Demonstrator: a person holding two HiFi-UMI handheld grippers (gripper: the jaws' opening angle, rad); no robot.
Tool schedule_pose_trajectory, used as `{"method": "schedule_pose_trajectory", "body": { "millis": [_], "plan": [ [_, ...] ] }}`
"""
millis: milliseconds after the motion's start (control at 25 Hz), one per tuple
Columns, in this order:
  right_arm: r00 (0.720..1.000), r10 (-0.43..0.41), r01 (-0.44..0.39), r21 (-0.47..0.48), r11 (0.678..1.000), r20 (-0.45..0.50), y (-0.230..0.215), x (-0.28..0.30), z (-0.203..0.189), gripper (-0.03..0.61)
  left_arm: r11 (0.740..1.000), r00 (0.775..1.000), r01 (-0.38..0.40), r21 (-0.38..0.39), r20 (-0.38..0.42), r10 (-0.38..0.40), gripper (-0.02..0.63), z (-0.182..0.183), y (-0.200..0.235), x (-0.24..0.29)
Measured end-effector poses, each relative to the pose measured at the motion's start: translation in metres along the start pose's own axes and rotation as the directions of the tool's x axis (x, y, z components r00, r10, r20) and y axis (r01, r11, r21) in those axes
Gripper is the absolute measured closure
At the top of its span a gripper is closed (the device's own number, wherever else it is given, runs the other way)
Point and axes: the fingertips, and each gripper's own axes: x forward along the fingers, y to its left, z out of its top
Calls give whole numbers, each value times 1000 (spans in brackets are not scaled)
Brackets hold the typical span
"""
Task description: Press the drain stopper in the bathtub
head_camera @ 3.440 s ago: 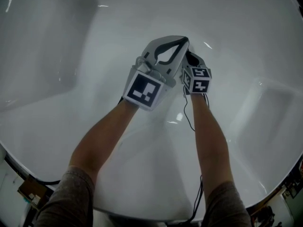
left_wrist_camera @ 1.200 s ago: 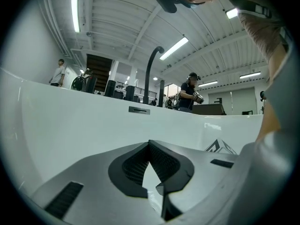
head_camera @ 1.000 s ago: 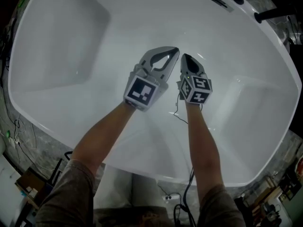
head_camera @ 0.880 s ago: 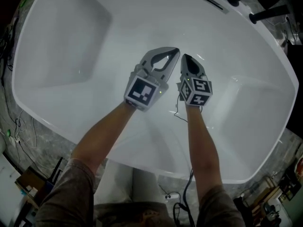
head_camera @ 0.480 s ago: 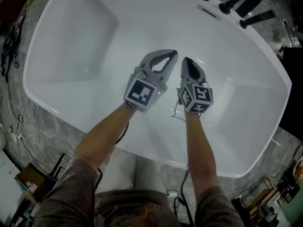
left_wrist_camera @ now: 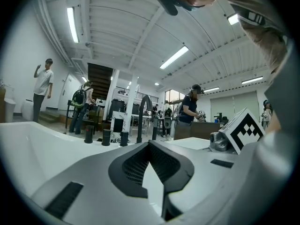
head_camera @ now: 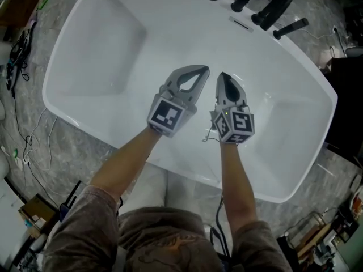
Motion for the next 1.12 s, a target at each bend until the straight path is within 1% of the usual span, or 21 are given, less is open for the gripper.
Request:
{"method": "schedule_pose_trajectory", "body": {
  "millis": [240, 520, 680, 840, 1120],
  "plan": [
    [998, 8, -7, -15, 1000, 56, 26, -40, 58, 574, 1000, 1000, -2, -29, 8, 2, 612, 50, -20, -23],
    [994, 35, -30, -46, 998, 106, 61, -94, 120, 574, 1000, 999, -6, -18, 35, 7, 612, 116, -41, -54],
    [988, 65, -57, -57, 997, 140, 82, -129, 158, 574, 1000, 999, -4, 5, 43, 4, 612, 155, -57, -78],
    [983, 111, -99, -87, 991, 145, 106, -163, 184, 574, 1000, 999, 2, 20, 36, -3, 612, 187, -77, -103],
    [973, 166, -149, -114, 982, 159, 137, -217, 214, 574, 1000, 999, 18, 12, 43, -19, 612, 228, -108, -139]
  ]
}}
